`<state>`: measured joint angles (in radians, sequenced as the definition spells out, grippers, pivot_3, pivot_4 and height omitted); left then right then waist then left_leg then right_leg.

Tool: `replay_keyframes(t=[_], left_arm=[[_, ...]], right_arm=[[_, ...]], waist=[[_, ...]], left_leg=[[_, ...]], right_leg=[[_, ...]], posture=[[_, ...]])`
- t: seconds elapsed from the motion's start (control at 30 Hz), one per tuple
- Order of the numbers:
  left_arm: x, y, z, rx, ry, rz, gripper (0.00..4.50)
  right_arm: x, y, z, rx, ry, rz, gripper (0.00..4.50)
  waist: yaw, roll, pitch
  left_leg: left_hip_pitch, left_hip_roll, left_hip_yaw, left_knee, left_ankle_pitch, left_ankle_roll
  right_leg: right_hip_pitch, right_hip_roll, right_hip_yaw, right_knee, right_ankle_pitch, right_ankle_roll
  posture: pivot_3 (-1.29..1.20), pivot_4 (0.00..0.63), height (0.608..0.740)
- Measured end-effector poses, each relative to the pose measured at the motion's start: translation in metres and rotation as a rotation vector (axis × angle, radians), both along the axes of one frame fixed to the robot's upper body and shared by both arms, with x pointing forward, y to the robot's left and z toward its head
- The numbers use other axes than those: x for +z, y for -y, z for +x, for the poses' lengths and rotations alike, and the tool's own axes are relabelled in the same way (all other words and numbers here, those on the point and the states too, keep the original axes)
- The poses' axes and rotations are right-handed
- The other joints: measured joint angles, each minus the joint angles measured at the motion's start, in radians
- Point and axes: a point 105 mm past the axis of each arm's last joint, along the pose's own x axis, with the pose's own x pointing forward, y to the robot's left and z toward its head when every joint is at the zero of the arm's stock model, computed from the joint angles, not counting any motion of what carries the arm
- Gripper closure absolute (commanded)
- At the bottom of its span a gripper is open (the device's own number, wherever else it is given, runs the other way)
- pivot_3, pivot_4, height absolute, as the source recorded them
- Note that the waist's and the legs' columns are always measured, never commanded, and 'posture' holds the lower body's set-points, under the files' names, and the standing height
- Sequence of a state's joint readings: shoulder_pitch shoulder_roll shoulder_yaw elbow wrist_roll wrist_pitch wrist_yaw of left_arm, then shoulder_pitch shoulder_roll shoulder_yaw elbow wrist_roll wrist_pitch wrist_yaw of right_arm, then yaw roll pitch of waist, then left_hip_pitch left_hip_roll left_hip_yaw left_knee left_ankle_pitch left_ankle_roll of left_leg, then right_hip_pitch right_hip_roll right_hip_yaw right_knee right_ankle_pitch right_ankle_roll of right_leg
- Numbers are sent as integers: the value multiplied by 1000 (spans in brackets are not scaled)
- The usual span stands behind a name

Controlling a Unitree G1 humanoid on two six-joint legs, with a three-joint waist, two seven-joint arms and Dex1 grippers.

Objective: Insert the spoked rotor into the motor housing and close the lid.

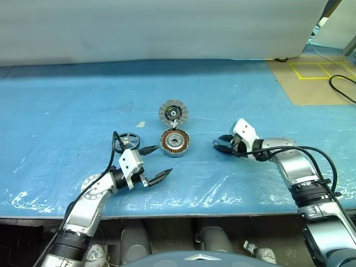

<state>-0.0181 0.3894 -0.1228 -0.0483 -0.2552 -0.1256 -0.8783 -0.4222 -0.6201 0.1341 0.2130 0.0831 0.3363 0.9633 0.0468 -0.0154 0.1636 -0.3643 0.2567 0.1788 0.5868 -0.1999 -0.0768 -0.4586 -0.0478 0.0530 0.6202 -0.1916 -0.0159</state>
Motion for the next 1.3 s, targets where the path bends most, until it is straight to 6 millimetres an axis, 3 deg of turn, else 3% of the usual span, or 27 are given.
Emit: replay_keyframes(t=[0.27,0.37,0.47,0.8,0.93,1.07,1.17,1.3], left_arm=[[0,0,0,-1,0,3,0],[0,0,0,-1,-1,3,0],[0,0,0,-1,-1,4,0],[0,-1,1,1,2,8,0],[1,-2,1,1,6,10,0],[3,-2,3,0,13,10,0],[3,-2,3,1,14,10,0],[3,-2,3,4,13,10,0]], right_arm=[[0,0,0,2,-2,-1,2281],[-1,-1,-1,10,1,-7,2838],[-2,-4,-1,28,12,-20,3789],[3,-9,-1,53,15,-9,3851],[27,-36,-5,145,35,112,3851],[66,-70,-8,271,113,188,3851],[73,-92,-11,339,122,209,3851],[67,-119,-14,392,102,209,3851]], waist=[[0,0,0],[0,0,0],[-1,0,0],[-2,0,0],[-5,0,0],[-2,0,0],[-2,0,0],[-2,0,0]], left_leg=[[0,0,0,0,0,0],[0,0,0,0,0,0],[1,0,0,0,0,0],[1,0,0,-1,0,0],[0,0,0,-3,0,0],[0,0,0,-5,0,0],[0,0,0,-5,1,-2],[-1,0,0,-5,1,-3]], right_leg=[[0,0,0,0,0,0],[0,0,0,0,0,0],[1,0,0,0,0,0],[0,0,0,0,0,0],[-2,0,0,0,0,0],[-1,0,0,-1,0,1],[-1,0,0,-2,0,1],[-1,0,-1,-2,-1,1]], posture=[[0,150,740],[0,150,740],[0,150,740],[0,150,740],[0,150,740],[0,150,740],[0,150,740],[0,150,740]])
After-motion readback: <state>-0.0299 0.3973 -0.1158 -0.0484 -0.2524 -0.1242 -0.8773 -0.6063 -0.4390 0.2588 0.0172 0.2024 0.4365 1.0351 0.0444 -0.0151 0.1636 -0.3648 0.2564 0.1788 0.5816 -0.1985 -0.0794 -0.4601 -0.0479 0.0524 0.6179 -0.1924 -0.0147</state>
